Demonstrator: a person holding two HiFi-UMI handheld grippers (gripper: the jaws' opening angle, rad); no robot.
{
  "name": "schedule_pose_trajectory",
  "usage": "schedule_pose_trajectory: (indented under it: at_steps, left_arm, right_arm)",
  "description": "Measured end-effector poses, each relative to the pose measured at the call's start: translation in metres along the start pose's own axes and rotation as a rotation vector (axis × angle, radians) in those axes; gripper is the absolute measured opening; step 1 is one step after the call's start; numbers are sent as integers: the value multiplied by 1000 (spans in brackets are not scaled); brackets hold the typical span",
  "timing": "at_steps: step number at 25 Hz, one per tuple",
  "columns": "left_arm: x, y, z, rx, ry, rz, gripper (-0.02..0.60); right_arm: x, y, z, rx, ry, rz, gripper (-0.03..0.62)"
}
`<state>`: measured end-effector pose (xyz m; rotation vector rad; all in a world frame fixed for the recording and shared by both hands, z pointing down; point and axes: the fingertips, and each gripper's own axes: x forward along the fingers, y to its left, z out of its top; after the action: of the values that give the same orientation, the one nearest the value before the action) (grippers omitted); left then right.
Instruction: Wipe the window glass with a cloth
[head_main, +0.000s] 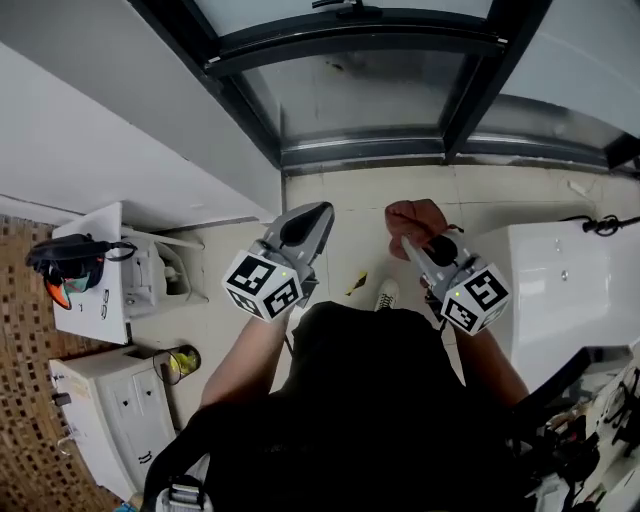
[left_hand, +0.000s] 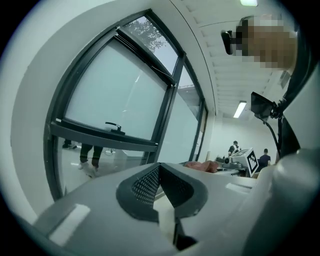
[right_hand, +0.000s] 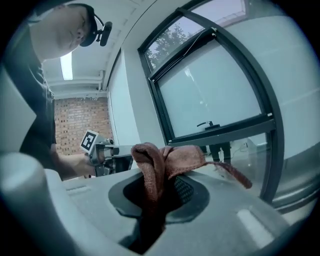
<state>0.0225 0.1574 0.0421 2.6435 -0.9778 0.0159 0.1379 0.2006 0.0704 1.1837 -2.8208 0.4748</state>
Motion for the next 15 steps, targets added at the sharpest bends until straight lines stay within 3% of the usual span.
schedule_pose_trajectory:
  at_steps: [4, 10, 15]
  left_arm:
    - [12, 26, 10, 49, -6, 95, 17]
    - [0, 78, 3, 80, 61, 160, 17]
    - [7, 143, 9, 72, 72, 170, 17]
  right_arm:
    - [27, -29, 2, -44, 41, 52, 44]
    - [81, -44, -3, -205, 133, 73, 44]
    - [152, -57, 1, -218, 173, 65, 44]
